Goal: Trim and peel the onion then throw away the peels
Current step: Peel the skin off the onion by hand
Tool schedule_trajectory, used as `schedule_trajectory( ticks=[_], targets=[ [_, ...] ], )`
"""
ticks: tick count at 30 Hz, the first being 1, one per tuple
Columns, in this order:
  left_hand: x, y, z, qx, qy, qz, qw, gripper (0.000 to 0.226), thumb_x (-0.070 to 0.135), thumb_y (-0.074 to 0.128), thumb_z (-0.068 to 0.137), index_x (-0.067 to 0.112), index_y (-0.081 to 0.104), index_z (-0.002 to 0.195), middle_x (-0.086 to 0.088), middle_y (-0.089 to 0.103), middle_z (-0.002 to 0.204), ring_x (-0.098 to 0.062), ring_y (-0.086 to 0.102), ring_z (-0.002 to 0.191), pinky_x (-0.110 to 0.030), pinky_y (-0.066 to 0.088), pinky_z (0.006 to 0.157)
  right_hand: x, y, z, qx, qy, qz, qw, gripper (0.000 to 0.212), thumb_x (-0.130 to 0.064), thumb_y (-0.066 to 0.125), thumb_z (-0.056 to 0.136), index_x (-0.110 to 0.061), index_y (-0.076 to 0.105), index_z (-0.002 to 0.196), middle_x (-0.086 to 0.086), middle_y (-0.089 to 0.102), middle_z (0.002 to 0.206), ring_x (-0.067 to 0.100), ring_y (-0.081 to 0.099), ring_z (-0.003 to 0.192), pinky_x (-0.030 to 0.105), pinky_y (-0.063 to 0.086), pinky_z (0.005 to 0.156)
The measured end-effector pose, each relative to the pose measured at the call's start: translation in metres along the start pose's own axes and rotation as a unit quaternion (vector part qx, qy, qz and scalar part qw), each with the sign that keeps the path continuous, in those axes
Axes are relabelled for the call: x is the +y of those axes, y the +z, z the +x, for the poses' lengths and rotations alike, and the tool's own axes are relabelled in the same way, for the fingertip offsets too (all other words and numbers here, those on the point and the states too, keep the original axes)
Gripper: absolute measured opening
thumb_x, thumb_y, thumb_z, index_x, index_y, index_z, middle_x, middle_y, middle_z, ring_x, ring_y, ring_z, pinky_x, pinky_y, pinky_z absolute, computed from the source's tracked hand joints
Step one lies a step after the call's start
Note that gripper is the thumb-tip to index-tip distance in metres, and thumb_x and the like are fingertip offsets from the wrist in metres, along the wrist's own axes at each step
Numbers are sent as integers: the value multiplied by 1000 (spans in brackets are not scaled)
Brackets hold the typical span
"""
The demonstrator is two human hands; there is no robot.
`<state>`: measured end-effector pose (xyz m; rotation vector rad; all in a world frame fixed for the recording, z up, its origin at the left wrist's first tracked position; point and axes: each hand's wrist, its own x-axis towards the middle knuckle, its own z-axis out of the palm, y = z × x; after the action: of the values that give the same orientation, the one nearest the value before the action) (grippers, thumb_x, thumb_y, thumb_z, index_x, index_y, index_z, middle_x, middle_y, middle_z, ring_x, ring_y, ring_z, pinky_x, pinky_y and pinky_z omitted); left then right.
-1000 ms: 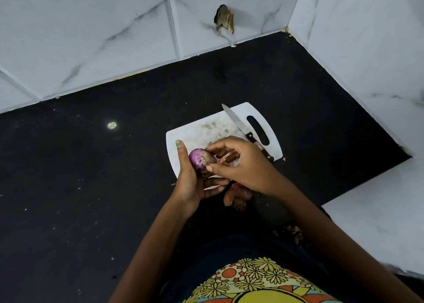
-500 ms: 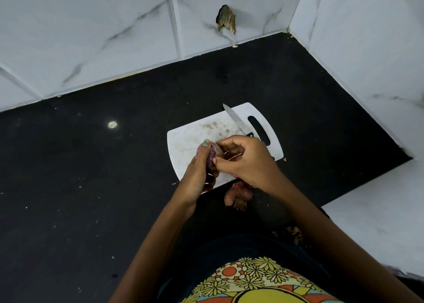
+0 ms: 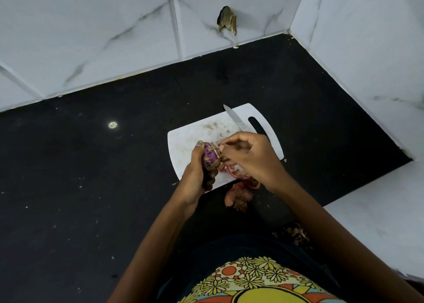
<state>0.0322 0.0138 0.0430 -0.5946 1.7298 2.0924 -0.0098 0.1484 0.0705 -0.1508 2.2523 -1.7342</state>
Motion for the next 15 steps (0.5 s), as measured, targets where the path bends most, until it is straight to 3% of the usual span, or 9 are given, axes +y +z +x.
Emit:
schedule_trajectory(
  ticks=[3, 7, 10, 13, 15],
  targets=[
    [0, -1, 1, 4, 8, -12, 1000, 54, 59, 24, 94, 23, 55, 69, 5, 38, 59, -8, 29, 53, -25, 26, 52, -4, 4, -2, -18, -23, -31, 999, 21, -19, 76, 75, -5, 66, 87, 1, 70, 80, 10, 68, 65, 19, 56, 59],
    [4, -1, -1, -11, -5, -80, 997, 52, 54, 25, 94, 19, 45, 62, 4, 34, 54, -9, 27, 51, -25, 24, 50, 3, 3, 1, 8, 35, 67, 997, 18, -11, 72, 79, 3, 66, 88, 12, 70, 79, 21, 70, 67, 27, 60, 62],
    [6, -2, -3, -32, -13, -123, 992, 53, 53, 26, 92, 14, 45, 60, 1, 34, 52, -10, 28, 48, -25, 24, 50, 11, 1, 2, 31, 75, 110, 991, 17, -4, 69, 80, 7, 62, 91, 12, 67, 74, 13, 68, 56, 20, 56, 53],
    [5, -2, -5, -50, -18, -138, 989, 50, 51, 28, 89, 10, 48, 68, -1, 36, 54, -12, 29, 50, -27, 25, 51, 22, 3, 2, 57, 97, 76, 991, 13, 1, 68, 80, 6, 61, 90, 8, 64, 74, 11, 67, 53, 19, 54, 51],
    [4, -1, -5, -51, -19, -134, 989, 48, 49, 29, 89, 11, 49, 68, -2, 36, 58, -11, 29, 50, -27, 25, 52, 28, 2, 5, 73, 84, 7, 994, 10, -4, 68, 82, 1, 65, 90, 10, 68, 81, 18, 70, 67, 27, 58, 63]
  ],
)
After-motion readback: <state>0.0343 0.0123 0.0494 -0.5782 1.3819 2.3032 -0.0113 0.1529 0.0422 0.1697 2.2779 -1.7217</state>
